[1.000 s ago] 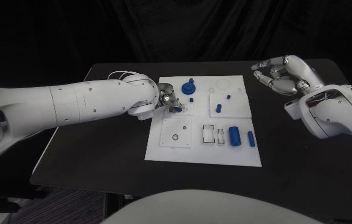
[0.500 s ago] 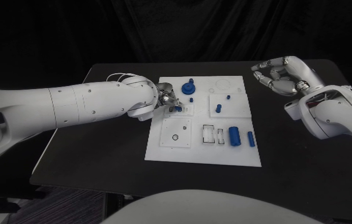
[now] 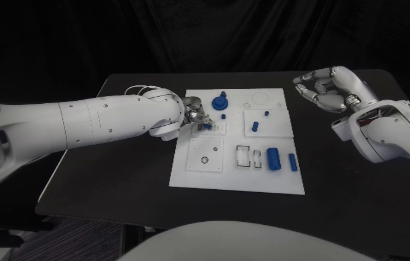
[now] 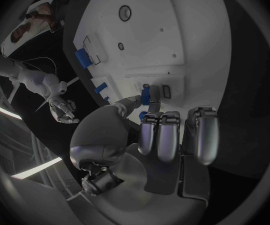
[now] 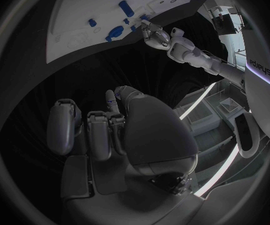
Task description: Assemble the parts on the task board
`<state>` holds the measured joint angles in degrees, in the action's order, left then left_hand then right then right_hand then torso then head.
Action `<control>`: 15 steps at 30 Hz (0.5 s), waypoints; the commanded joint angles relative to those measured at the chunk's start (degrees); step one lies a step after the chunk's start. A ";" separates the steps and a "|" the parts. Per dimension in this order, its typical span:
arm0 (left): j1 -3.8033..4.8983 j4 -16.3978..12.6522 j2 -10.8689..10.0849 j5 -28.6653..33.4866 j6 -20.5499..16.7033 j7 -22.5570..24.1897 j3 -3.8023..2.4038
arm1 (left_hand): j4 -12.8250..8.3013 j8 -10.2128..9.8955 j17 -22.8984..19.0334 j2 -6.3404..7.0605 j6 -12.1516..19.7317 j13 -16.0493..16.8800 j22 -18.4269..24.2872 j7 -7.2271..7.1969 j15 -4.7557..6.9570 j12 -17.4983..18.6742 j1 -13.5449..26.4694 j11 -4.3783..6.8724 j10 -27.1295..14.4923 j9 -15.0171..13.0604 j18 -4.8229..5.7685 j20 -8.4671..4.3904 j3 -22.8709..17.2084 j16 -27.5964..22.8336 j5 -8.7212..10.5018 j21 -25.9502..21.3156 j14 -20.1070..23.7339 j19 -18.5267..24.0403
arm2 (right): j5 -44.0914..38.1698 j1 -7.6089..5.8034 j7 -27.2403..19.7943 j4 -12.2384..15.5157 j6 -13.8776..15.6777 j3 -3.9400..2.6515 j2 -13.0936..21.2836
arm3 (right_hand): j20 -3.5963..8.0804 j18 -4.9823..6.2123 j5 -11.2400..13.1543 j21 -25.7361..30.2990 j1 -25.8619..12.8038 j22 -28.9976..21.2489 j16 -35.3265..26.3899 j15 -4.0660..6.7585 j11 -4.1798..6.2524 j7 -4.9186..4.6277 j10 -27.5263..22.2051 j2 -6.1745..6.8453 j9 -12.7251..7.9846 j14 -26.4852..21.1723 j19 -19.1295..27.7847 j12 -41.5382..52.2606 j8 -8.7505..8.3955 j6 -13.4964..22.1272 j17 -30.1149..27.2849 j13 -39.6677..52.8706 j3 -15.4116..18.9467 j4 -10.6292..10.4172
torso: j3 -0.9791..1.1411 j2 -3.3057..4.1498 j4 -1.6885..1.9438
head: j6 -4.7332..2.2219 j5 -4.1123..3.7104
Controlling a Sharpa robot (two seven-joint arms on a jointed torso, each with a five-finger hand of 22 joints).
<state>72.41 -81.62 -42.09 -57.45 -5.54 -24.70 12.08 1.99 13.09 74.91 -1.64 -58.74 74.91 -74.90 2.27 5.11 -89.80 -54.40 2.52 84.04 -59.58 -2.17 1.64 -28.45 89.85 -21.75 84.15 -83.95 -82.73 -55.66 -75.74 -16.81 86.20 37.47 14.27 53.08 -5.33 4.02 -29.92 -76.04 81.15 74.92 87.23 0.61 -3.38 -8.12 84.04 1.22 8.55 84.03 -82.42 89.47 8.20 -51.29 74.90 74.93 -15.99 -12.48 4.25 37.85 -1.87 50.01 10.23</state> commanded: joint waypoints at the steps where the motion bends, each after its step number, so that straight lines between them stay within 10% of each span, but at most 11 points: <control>1: -0.25 -0.16 0.06 0.31 1.56 -0.59 0.02 | -0.13 -0.22 15.09 0.05 -0.14 15.09 -5.21 -0.23 -0.30 -0.20 -0.43 -0.54 5.96 0.01 -0.61 0.05 0.34 0.15 0.06 -0.21 -6.05 0.52 | -0.28 0.15 1.24 0.07 -0.51 -0.05 0.05 | 0.01 -0.19 -0.15 0.28 0.52 7.24 -0.22 0.15 -0.04 -0.11 4.83 0.14 -0.07 4.92 0.05 -0.06 -0.26 0.15 12.17 13.99 -0.23 0.01 | 0.03 0.06 -0.04 | -0.01 0.05; 15: -0.39 -0.13 0.15 0.31 2.08 -0.66 0.02 | 0.21 -0.32 15.09 0.07 -0.40 15.09 -5.06 -0.23 -0.34 -0.20 -0.39 -0.57 5.96 -0.06 -0.66 0.11 0.83 0.15 1.01 -0.37 -6.05 0.66 | -0.28 0.17 1.42 0.02 -0.72 -0.05 -0.06 | 0.00 -0.18 -0.20 0.33 0.54 7.22 -0.20 0.14 -0.05 -0.12 4.84 0.15 -0.08 4.92 0.08 -0.06 -0.27 0.17 12.19 14.00 -0.28 0.07 | 0.02 0.05 -0.04 | -0.01 0.10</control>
<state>72.34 -81.76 -42.02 -57.41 -4.70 -25.13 11.98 2.21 13.08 74.91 -1.64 -58.88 74.91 -74.94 2.14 5.11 -89.80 -54.39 2.33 83.84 -59.61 -2.17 1.84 -27.91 89.85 -21.00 84.01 -83.95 -82.53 -55.66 -75.72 -16.41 86.18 37.05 14.27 53.01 -5.33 4.02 -29.91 -76.04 81.15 74.92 87.23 0.60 -3.38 -8.12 84.03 1.22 8.56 84.03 -82.42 89.47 8.20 -51.29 74.90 74.92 -15.99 -12.48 4.27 37.91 -1.91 50.01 10.34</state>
